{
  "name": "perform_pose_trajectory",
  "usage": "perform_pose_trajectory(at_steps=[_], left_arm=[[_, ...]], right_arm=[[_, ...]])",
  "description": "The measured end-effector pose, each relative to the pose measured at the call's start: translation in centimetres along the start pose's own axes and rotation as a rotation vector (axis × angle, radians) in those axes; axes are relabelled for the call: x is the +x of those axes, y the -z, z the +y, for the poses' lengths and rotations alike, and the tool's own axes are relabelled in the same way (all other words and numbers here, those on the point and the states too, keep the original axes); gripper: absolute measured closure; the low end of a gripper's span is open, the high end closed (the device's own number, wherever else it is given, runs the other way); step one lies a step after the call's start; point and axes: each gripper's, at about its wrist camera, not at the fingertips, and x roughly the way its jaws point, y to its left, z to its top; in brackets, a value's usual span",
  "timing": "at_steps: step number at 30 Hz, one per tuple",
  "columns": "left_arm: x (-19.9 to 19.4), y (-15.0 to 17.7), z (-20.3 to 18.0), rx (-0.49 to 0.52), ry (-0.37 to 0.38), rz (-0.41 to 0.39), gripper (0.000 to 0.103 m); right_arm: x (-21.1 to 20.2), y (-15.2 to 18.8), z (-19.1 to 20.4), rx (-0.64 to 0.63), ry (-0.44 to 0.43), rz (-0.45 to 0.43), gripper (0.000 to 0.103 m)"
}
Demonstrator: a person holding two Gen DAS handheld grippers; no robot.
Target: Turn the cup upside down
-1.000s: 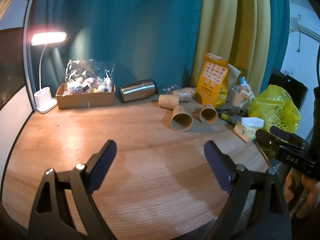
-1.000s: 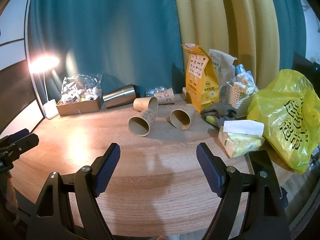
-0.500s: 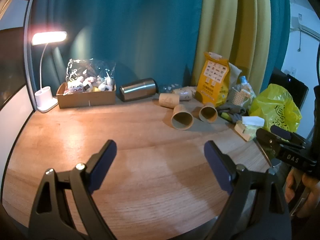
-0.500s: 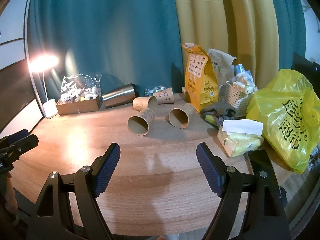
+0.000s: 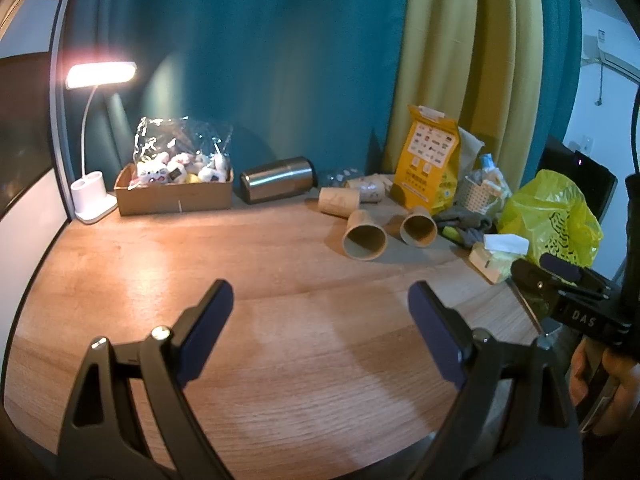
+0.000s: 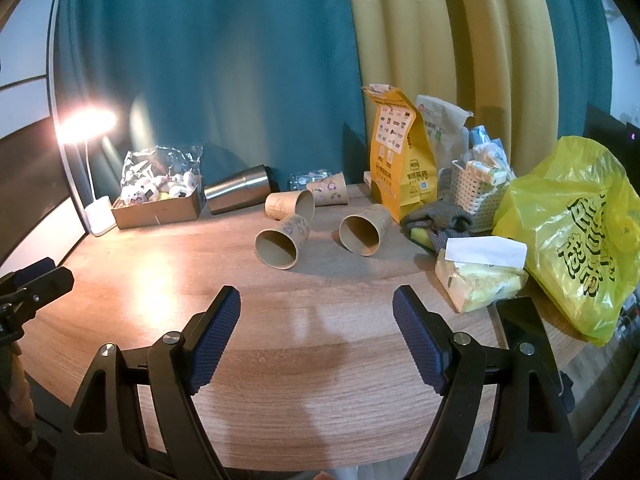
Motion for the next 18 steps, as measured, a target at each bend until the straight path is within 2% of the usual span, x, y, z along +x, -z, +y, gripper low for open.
perform_pose_trajectory(at_steps=[18], left_arm=[[-0.03,0.12,0.15,-0.002,0.001,0.000,0.013]], right_arm=[[-0.34,0.31,-0.32,-0.001,0.004,0.005,0.022]])
